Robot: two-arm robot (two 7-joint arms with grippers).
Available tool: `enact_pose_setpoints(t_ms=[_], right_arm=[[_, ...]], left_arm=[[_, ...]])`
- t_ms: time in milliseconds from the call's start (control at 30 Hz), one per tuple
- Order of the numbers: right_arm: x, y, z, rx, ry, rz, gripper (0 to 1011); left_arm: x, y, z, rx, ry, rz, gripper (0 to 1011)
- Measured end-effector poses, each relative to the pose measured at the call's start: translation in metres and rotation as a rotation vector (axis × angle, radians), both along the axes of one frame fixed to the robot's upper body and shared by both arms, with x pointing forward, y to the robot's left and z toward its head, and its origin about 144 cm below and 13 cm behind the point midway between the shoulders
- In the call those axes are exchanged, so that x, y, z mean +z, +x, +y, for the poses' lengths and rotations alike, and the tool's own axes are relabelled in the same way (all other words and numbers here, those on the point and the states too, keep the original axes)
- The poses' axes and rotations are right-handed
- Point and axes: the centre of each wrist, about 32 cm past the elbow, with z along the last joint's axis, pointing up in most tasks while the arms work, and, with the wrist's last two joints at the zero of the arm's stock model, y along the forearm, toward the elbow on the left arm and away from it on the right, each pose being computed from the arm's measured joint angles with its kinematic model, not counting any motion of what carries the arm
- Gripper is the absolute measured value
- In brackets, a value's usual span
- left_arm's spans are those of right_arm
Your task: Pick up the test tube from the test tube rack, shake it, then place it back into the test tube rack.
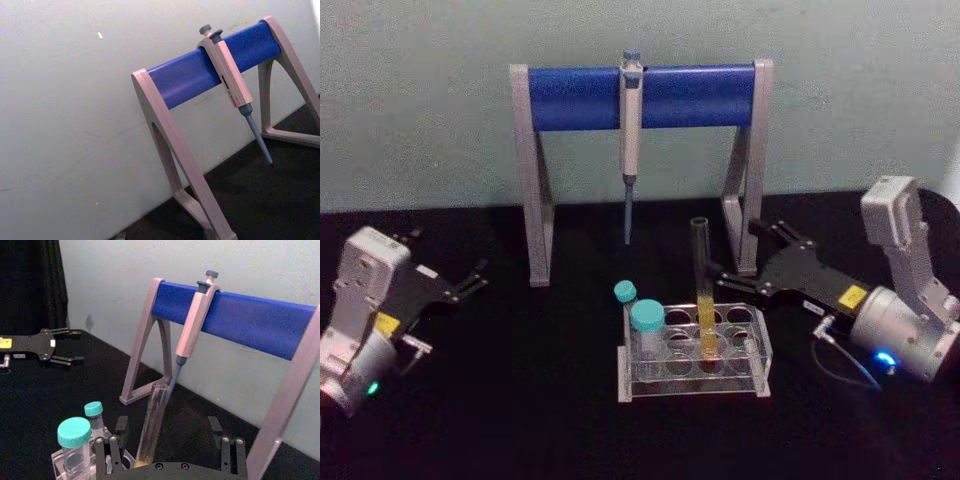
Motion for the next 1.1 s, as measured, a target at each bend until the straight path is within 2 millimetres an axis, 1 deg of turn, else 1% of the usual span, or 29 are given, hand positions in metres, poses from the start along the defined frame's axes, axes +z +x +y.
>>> enact_pose_setpoints(t_ms=[533, 767, 1100], right_arm=[[-0.001, 0.025, 0.015, 0.048, 0.02, 0.091, 1000], [-0.004, 0.031, 0.017, 0.049, 0.033, 0.115, 1000], [-0.005, 0.032, 0.016, 0.043, 0.045, 0.124, 1000]], left_arm=[[0.0, 0.0, 0.0, 0.0, 0.0, 0.0, 1001], [0.0, 0.0, 0.0, 0.0, 0.0, 0.0, 1001], [0.0, 0.0, 0.0, 0.0, 0.0, 0.0, 1001]])
